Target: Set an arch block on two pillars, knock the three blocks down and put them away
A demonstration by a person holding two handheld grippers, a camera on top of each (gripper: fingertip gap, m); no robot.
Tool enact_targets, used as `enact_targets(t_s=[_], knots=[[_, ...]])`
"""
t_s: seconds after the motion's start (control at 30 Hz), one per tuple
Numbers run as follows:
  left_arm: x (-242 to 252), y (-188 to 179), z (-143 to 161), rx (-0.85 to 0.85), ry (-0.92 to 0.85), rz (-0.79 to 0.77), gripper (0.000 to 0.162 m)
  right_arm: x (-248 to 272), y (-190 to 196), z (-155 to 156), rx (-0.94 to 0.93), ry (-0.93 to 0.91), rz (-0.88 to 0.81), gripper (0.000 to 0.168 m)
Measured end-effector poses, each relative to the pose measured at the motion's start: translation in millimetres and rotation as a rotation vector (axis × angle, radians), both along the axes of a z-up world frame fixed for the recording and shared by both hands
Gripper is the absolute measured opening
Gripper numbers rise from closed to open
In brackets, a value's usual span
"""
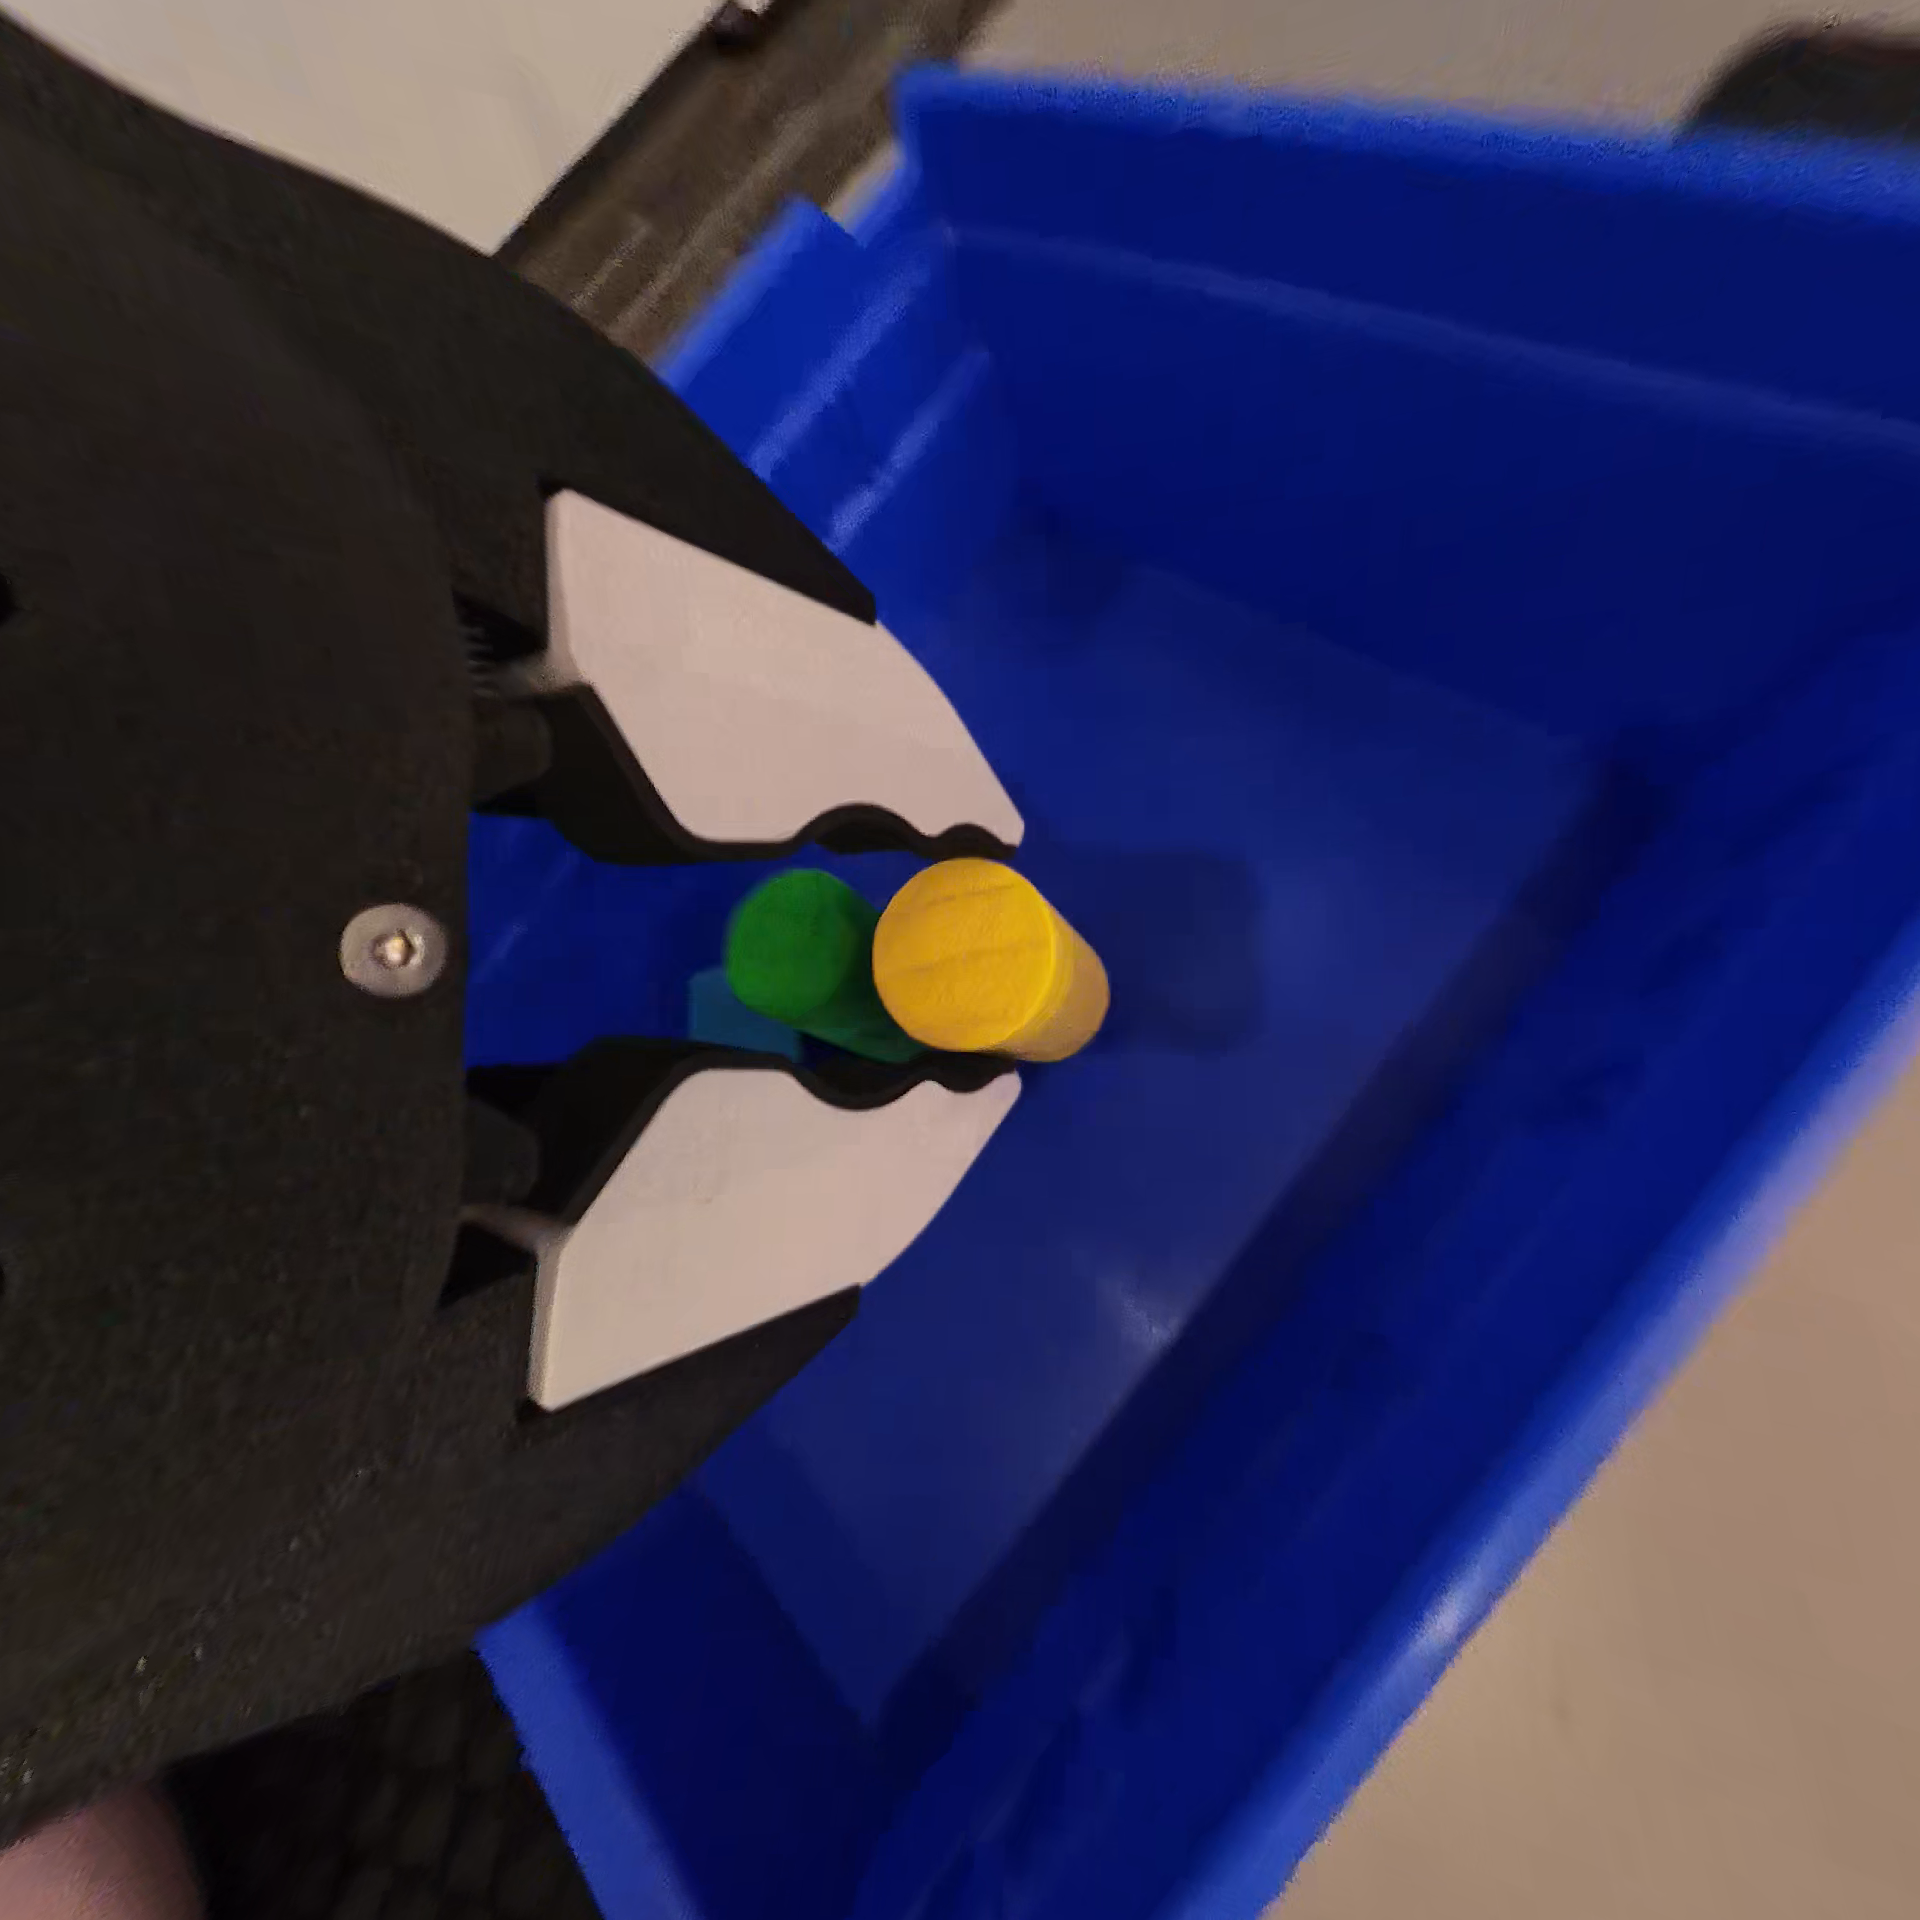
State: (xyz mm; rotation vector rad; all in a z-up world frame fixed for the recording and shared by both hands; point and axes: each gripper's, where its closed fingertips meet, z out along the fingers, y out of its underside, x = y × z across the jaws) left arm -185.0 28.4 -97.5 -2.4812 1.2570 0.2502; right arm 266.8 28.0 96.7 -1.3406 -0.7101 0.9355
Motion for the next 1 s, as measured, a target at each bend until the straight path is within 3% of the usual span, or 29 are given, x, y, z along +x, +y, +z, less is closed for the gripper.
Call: enact_targets(t_s=[0.1,0.23,0.3,0.4,0.53,0.6,0.7,1.0], knots=[[14.2,-4.4,46.8,0.137,-0.15,-0.025,0.036,-22.2,-5.2,-4.1,-0.005,0.002,0.051,0.069],[79.0,-21.1,138.7,0.392,-0.548,-0.227,0.036,-78.4,-27.3,-8.9,0.032,0.0,0.16,0.069],[122.7,-44.4,177.1,0.431,-0.761,-0.361,0.036,-114.8,-47.9,-11.0,0.071,0.009,0.236,0.069],[179.2,-74.1,207.8,0.44,-0.959,-0.509,0.035,-162.1,-78.7,-18.2,0.152,-0.012,0.301,0.069],[231.0,-107.5,214.9,0.284,-1.165,-0.634,0.035,-187.8,-100.8,-13.7,0.27,-0.009,0.249,0.07],[243.7,-110.4,209.0,0.249,-1.174,-0.643,0.035,-184.9,-108.2,-3.4,0.307,0.055,0.232,0.07],[251.5,-109.6,204.6,0.245,-1.181,-0.645,0.035,-181.0,-119.8,2.8,0.296,0.125,0.3,0.051],[257.7,-112.7,205.4,0.185,-1.255,-0.65,0.035,-186.0,-112.2,-8.1,0.192,0.153,0.344,0.045]])
